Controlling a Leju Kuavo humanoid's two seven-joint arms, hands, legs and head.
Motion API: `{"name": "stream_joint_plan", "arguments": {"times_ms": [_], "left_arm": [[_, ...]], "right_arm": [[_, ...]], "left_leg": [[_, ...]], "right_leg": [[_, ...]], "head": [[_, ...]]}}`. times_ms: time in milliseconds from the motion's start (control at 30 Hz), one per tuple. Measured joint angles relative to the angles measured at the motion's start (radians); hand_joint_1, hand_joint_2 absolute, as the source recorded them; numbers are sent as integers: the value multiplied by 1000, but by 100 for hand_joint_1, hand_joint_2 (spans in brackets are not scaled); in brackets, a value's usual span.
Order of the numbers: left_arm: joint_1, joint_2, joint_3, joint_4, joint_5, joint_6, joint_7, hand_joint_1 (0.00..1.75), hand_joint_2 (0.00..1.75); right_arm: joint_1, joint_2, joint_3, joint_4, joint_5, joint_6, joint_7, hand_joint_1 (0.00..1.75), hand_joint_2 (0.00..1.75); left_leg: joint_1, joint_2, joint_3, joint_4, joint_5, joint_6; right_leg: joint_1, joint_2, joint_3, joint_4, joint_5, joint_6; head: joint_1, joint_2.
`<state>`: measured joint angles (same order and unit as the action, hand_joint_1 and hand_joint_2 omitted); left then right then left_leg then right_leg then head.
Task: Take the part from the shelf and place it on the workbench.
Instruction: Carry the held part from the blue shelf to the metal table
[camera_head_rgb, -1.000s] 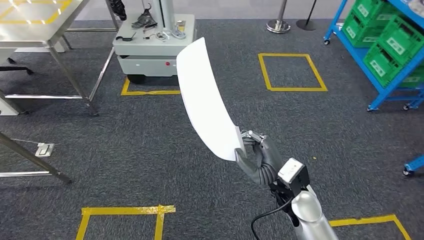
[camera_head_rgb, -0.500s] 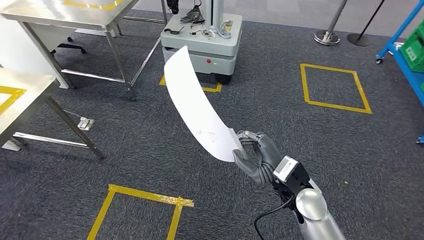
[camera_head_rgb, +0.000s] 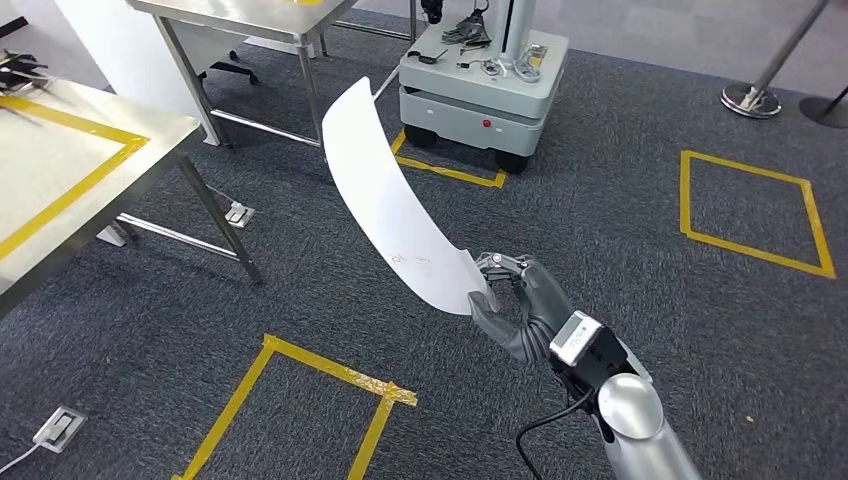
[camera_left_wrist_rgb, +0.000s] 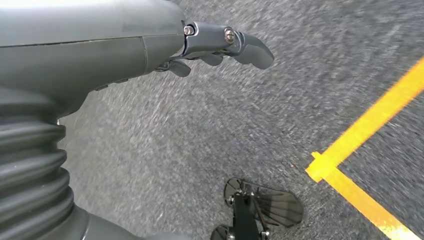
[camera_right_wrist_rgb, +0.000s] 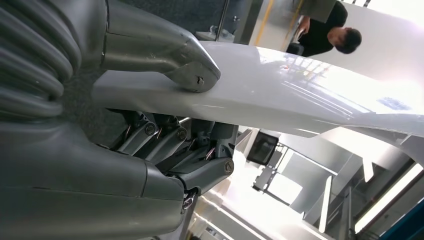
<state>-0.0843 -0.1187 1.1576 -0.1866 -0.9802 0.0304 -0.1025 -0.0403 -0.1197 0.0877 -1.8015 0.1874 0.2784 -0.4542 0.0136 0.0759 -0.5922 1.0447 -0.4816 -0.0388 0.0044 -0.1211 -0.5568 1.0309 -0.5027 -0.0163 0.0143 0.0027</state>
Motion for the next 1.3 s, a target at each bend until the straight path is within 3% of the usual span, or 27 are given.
{"name": "stream_joint_plan", "arguments": {"times_ms": [67,100,167,200,233,267,300,333,367,433,500,567,600,633,667,733,800,833,900,967,1033,1100,1167,1233,1300], "left_arm": [[3,-7,6,1,12,10,17,0,175],[5,-12,10,1,17,14,23,0,175],[6,-21,18,1,20,22,38,0,175],[5,-25,20,1,16,26,47,0,175],[4,-26,21,1,10,30,56,0,175],[4,-28,21,1,3,33,64,0,175],[4,-28,21,1,-2,37,69,0,175],[4,-28,21,1,-2,40,68,0,175],[4,-28,22,1,3,43,60,0,175],[1,-27,25,0,17,45,33,0,175],[-3,-22,28,-1,19,37,8,0,175],[-4,-15,29,-2,7,26,-3,0,175],[-3,-12,29,-2,0,22,-5,0,175],[-4,-10,28,-2,-5,19,-7,0,175],[-4,-8,28,-2,-9,18,-9,0,175],[-6,-7,28,-2,-13,17,-10,0,175],[-4,-6,28,-2,-16,19,-5,0,175],[-2,-5,28,-2,-17,21,1,0,175],[1,-4,28,-2,-21,24,14,0,175],[0,-5,28,-2,-24,27,25,0,175],[1,-6,28,-3,-20,29,33,0,175],[6,-7,28,-3,-21,31,38,0,175],[10,-10,28,-3,-28,31,42,0,175],[10,-11,27,-4,-37,31,35,0,175],[9,-10,23,-5,-41,31,6,0,175]], "right_arm": [[-10,-8,-6,-3,-4,3,6,175,175],[-16,-12,-9,-3,-7,6,8,175,175],[-24,-18,-22,-4,-16,16,8,175,175],[-25,-20,-29,-4,-18,23,7,175,175],[-25,-20,-35,-4,-18,29,6,175,175],[-23,-21,-39,-4,-15,35,4,175,175],[-19,-20,-41,-4,-12,40,0,175,175],[-17,-20,-42,-4,-9,44,-5,175,175],[-14,-20,-43,-5,-7,48,-11,175,175],[-13,-20,-51,-9,-5,53,-22,175,175],[-13,-18,-58,-14,-2,54,-29,175,175],[-12,-14,-59,-17,1,54,-31,175,175],[-11,-11,-59,-20,2,54,-32,175,175],[-8,-7,-59,-22,3,55,-34,175,175],[-3,-4,-59,-26,3,56,-36,175,175],[14,0,-59,-29,4,59,-38,175,175],[30,5,-59,-30,6,63,-37,175,175],[35,8,-59,-30,7,64,-36,175,175],[41,14,-59,-30,8,63,-30,175,175],[47,18,-59,-32,8,60,-24,175,175],[56,21,-59,-38,6,59,-24,175,175],[63,22,-59,-41,1,60,-26,175,175],[67,23,-59,-43,-5,63,-32,175,175],[76,23,-59,-43,-8,65,-44,175,175],[92,26,-59,-39,-5,63,-60,175,175]], "left_leg": [[-3,-25,-4,2,3,19],[-2,-36,-6,1,6,25],[3,-60,-8,-4,13,38],[5,-73,-11,-4,16,42],[5,-86,-14,-4,18,45],[5,-101,-17,-4,21,47],[4,-117,-19,-4,23,48],[3,-133,-20,-4,25,47],[3,-150,-21,-4,27,45],[3,-180,-23,-4,33,40],[7,-204,-28,-4,39,29],[10,-227,-36,-11,46,12],[11,-223,-39,-12,47,5],[8,-202,-47,-3,40,1],[5,-169,-61,24,20,-2],[3,-101,-108,133,-45,-6],[4,-84,-147,235,-87,-12],[5,-81,-143,240,-82,-14],[5,-60,-79,143,-33,-16],[2,-20,-10,27,1,-7],[-2,-11,6,-8,5,9],[-1,-36,1,-10,12,22],[4,-57,1,-17,19,34],[8,-79,-1,-20,26,42],[8,-108,-9,-20,31,45]], "right_leg": [[1,-19,2,0,0,10],[-1,-11,3,4,-6,16],[-8,45,-18,60,-46,28],[-11,81,-44,118,-79,32],[-12,103,-78,187,-110,34],[-12,113,-107,245,-130,35],[-12,117,-124,276,-133,33],[-12,120,-122,267,-114,30],[-11,128,-100,219,-81,24],[-10,172,-33,78,-18,8],[-6,199,1,2,1,0],[-3,180,4,-8,3,-3],[-4,167,6,-15,9,-6],[-6,153,9,-24,15,-11],[-8,138,12,-32,21,-17],[-8,107,11,-38,26,-24],[-7,76,6,-33,25,-25],[-7,61,4,-30,24,-24],[-8,33,2,-22,19,-19],[-5,9,1,-12,10,-9],[0,-13,3,-7,6,2],[-1,-28,8,-8,5,13],[-7,17,1,16,-17,26],[-13,90,-42,113,-76,35],[-14,114,-97,225,-123,37]], "head": [[1,0],[1,0],[2,0],[3,0],[3,0],[4,0],[4,0],[4,0],[4,0],[4,0],[6,0],[9,0],[9,0],[7,0],[5,0],[2,0],[1,0],[1,0],[1,0],[2,0],[2,0],[2,0],[2,0],[4,0],[4,0]]}}
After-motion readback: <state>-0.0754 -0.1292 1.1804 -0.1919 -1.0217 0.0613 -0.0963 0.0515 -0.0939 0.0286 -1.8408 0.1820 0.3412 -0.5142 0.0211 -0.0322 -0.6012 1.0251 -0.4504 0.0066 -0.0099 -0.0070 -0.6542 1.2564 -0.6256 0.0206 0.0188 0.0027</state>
